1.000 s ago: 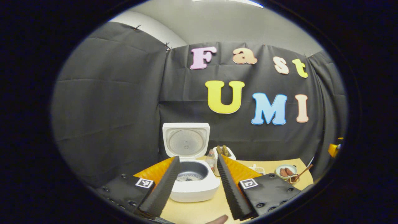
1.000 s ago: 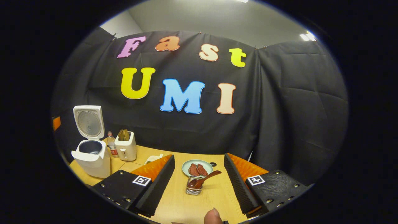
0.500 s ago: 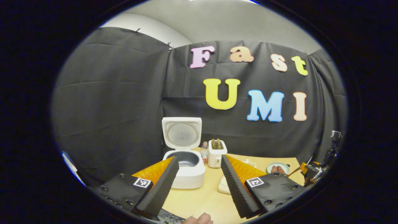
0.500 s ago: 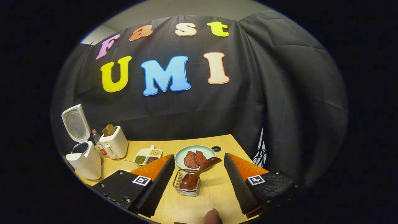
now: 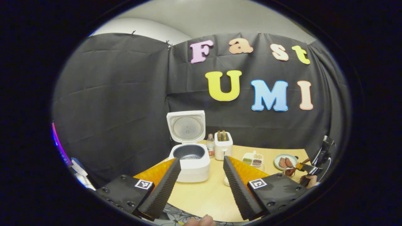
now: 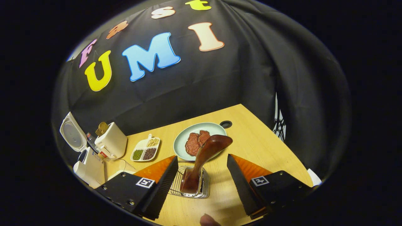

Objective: Close the left gripper, press the button to open the rice cooker; take a wooden spoon from the chopstick holder with the right hand, scoop a spoonful of rice and pour it into the rice cooker, then put the wooden spoon back into the chopstick holder.

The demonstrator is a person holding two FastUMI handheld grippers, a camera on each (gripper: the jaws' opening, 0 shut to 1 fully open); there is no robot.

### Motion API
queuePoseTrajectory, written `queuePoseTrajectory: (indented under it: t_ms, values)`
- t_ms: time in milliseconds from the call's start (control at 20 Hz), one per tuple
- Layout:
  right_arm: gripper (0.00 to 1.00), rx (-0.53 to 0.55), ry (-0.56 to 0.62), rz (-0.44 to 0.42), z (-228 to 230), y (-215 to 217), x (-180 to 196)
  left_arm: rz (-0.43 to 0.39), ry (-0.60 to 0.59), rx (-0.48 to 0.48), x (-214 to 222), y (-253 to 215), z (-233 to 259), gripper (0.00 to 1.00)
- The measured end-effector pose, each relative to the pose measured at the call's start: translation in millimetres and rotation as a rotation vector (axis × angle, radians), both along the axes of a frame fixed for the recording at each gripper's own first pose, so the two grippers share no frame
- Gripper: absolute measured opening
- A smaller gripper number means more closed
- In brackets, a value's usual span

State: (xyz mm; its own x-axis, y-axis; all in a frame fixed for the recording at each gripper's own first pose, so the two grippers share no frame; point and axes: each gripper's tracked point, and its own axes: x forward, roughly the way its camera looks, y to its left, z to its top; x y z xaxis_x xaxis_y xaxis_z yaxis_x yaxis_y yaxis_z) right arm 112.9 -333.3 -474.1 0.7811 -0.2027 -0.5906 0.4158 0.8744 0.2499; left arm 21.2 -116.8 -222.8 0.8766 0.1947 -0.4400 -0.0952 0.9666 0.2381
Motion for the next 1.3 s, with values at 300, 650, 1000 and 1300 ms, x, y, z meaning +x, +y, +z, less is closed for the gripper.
queuePoseTrajectory:
  t_ms: [300, 650, 1000, 1300]
  values:
    - [0.57, 0.011, 0.006, 0.003, -17.5, -0.4, 25.9, 0.026, 0.027, 0.015, -15.3, 6.2, -1.2, 0.95]
    - [0.17, 0.063, 0.018, 0.001, -5.7, 3.0, 24.5, 0.033, 0.048, 0.011, -29.1, 13.4, -6.8, 0.95]
    - [0.13, 0.043, -0.028, 0.064, 43.6, 20.2, 8.5, 0.030, 0.000, -0.007, -41.5, 26.3, 12.8, 0.95]
    - [0.13, -0.061, -0.086, 0.100, 115.2, 36.2, -20.6, 0.004, -0.054, -0.100, -48.1, 53.6, 24.2, 0.95]
